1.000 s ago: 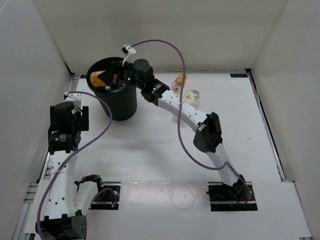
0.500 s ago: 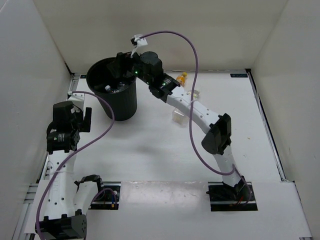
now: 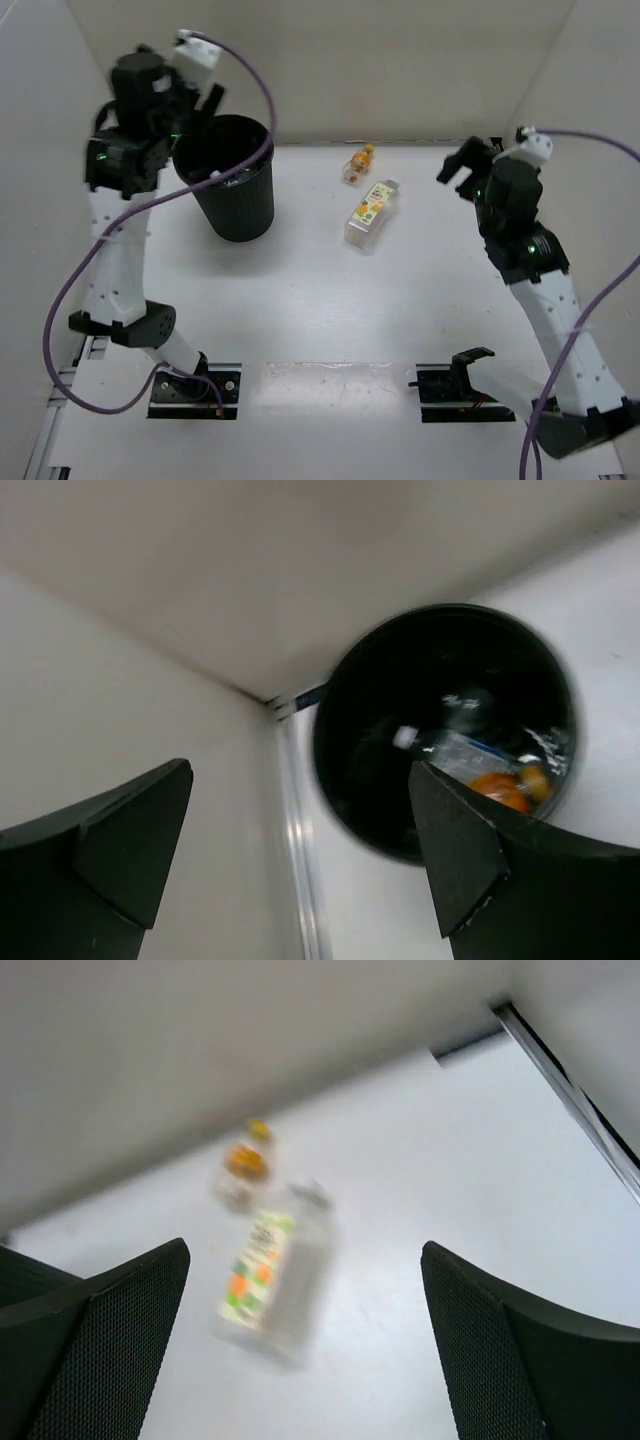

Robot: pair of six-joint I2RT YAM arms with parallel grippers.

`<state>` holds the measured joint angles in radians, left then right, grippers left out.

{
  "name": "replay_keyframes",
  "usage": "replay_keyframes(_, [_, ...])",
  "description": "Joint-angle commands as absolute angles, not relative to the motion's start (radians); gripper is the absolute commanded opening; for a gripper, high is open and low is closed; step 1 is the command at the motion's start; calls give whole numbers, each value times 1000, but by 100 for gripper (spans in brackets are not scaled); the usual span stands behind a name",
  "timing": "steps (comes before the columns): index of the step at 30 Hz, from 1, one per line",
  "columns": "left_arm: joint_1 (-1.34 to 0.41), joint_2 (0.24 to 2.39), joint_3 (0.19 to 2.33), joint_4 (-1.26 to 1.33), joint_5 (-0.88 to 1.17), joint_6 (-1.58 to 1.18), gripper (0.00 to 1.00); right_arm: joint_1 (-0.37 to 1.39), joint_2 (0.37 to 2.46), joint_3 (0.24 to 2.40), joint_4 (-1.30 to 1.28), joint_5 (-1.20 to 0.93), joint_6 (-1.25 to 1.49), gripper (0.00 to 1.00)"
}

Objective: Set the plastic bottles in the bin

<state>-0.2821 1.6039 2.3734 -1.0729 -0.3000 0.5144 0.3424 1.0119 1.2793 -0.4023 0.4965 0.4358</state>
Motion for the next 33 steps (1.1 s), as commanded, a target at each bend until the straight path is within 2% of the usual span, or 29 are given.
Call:
replay_keyframes(1, [-480, 1671, 2175, -988, -434, 554, 100, 296, 951, 1106, -550, 518, 529, 100])
replay_keyframes(2, [-576, 1660, 2045, -907, -434, 554, 100, 285, 907, 1056, -567, 509, 529, 100])
replay_keyframes(4, [-647, 1715, 2040, -829, -356, 526, 100, 276, 875, 1020, -627, 509, 529, 100])
replay_keyframes(8, [-693, 1957, 2291, -781, 34, 293, 100, 276, 802, 976, -761, 500, 578, 100])
replay_keyframes(10, [-704, 2111, 2436, -752, 116, 186, 100, 276, 778, 951, -811, 489, 621, 100])
replay_keyframes(13, [-733, 2230, 2473, -697, 210, 118, 100, 276, 720, 916, -888, 489, 669, 100])
replay_keyframes(22, [-771, 2396, 2410, -653, 227, 72, 100, 276, 612, 873, -966, 542, 719, 100])
replay_keyframes(27, [-781, 2485, 2410, -629, 161, 91, 100, 276, 666, 882, -976, 523, 709, 100])
replay_keyframes(33, [-781, 2526, 2399, -608, -9, 113, 100, 285, 680, 897, -986, 523, 698, 100])
